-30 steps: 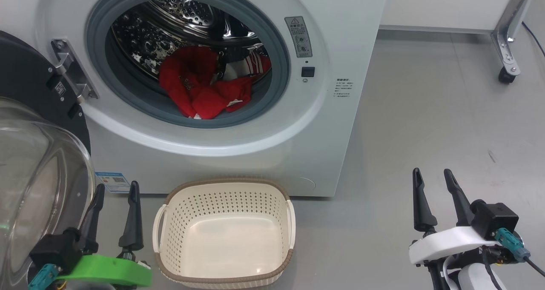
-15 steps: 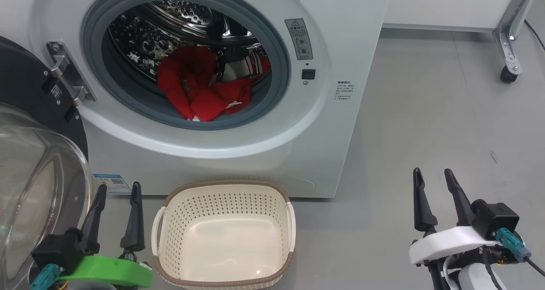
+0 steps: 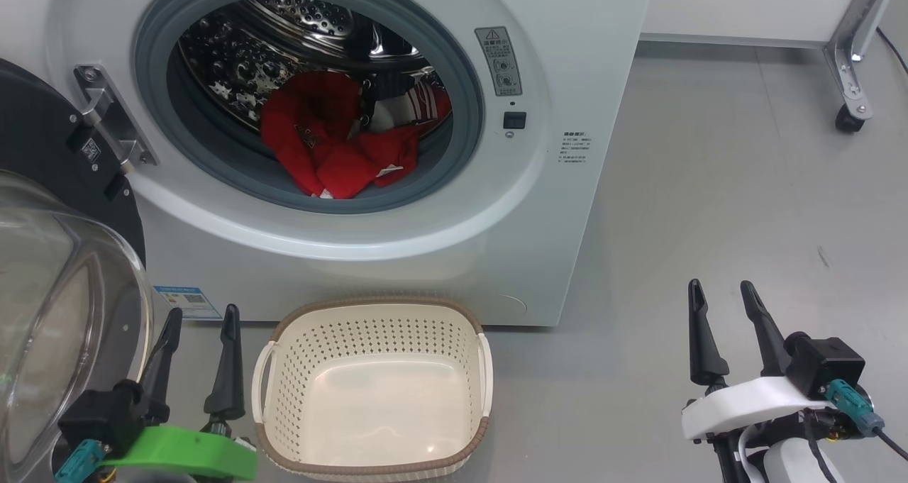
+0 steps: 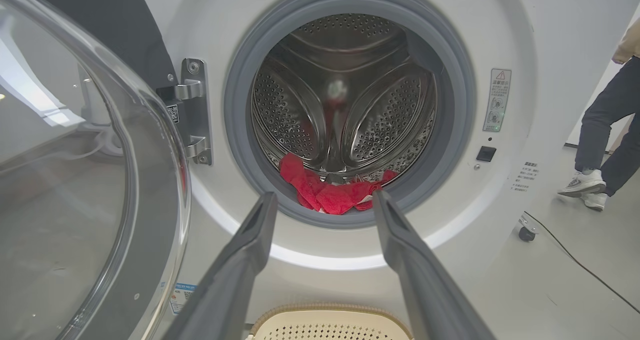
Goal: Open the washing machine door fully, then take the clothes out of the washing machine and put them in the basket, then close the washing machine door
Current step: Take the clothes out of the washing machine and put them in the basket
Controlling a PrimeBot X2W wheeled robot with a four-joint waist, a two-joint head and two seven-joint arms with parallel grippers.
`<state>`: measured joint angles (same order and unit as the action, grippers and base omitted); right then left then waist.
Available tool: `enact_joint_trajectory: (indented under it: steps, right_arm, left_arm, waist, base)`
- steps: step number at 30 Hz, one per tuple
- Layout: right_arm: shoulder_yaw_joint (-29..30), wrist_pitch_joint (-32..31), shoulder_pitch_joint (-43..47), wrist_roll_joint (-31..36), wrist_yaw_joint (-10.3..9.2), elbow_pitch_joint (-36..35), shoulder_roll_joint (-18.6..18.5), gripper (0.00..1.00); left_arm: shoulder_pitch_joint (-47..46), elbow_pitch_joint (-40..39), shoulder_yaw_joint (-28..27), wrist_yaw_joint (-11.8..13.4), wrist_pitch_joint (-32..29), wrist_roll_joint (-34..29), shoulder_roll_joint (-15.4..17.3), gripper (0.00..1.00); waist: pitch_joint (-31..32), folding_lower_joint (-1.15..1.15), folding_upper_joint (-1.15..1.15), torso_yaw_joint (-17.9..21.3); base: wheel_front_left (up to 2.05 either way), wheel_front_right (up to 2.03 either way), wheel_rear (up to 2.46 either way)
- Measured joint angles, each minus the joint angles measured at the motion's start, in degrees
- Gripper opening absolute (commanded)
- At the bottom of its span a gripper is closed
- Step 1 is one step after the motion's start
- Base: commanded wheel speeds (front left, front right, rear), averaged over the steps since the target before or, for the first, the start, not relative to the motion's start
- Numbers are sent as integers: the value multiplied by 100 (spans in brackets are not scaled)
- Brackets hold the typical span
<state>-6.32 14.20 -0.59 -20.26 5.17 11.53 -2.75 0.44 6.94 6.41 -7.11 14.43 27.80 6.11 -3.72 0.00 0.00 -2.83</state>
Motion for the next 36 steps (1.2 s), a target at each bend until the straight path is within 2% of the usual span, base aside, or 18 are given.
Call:
enact_joint_trajectory:
  steps: [11,22,36]
  right_arm:
    - [-85,0,-8,34,7,-8,13,100]
    - [-112,0,-17,69,4,-145,13,100]
    - [-158,7,-320,76,-2,-400,15,100]
  left_arm:
    - [1,-16,-66,0,0,1,11,100]
    - [-43,-160,-69,0,-54,45,154,100]
    - [-1151,-252,-69,0,-723,42,559,100]
  waist:
    - [-94,0,0,98]
    - [-575,0,0,345]
    - [-1581,0,0,825]
  base:
    - [0,0,0]
    - [0,0,0]
    - [0,0,0]
